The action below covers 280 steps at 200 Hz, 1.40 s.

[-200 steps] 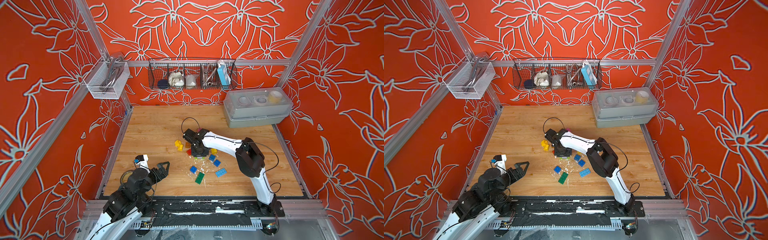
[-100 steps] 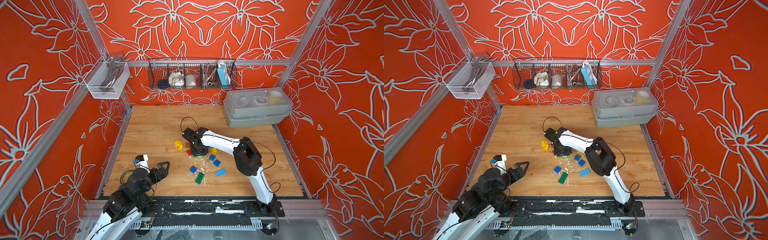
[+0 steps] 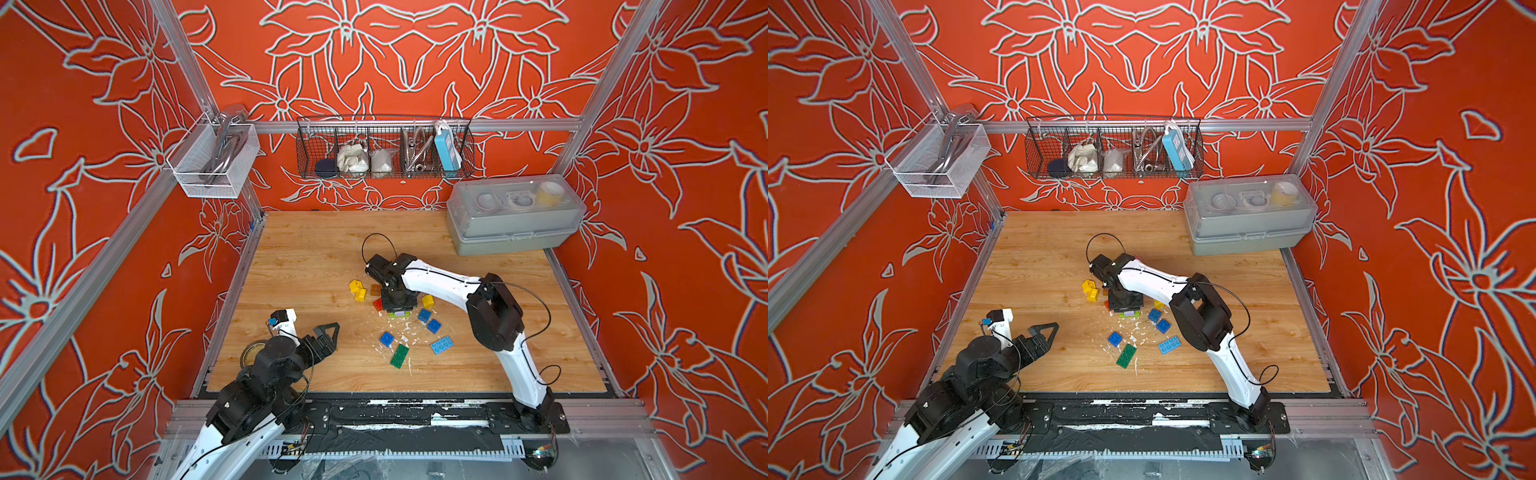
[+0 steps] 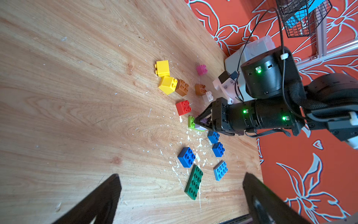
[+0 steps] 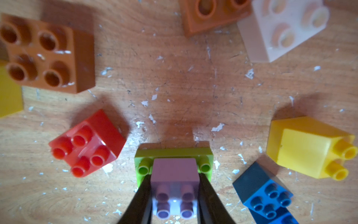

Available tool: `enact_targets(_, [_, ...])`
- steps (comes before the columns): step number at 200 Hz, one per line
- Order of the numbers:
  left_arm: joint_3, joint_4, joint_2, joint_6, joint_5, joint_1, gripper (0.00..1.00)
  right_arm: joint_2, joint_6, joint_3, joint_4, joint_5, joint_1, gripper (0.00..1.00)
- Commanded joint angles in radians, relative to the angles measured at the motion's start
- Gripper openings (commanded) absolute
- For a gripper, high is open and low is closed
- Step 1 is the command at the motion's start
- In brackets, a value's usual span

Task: Assemble the number 1 with lego
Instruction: Assemble the lego brick with the lego brick.

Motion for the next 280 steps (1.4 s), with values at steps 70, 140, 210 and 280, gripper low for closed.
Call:
enact_targets(70, [-0.013,0.009,-0.01,0.004,-0.016,0.004,0.98,-0.034,0.007,0.048,-0.104,0.017,-0.005,0.55])
enact_targets(140, [-0.013,0.006,-0.013,0.001,-0.016,0.004,0.98,-0.119,0.007,-0.009,-0.101,0.059,-0.019,0.55])
enact_targets(210, [-0.014,0.005,-0.013,-0.001,-0.017,0.004,0.98,-0.102,-0.002,-0.042,-0.063,0.052,-0.041,0.54])
enact_targets(280, [-0.016,0.011,-0.01,0.001,-0.017,0.004,0.98,-0.059,-0.007,-0.063,-0.001,0.028,-0.046,0.53])
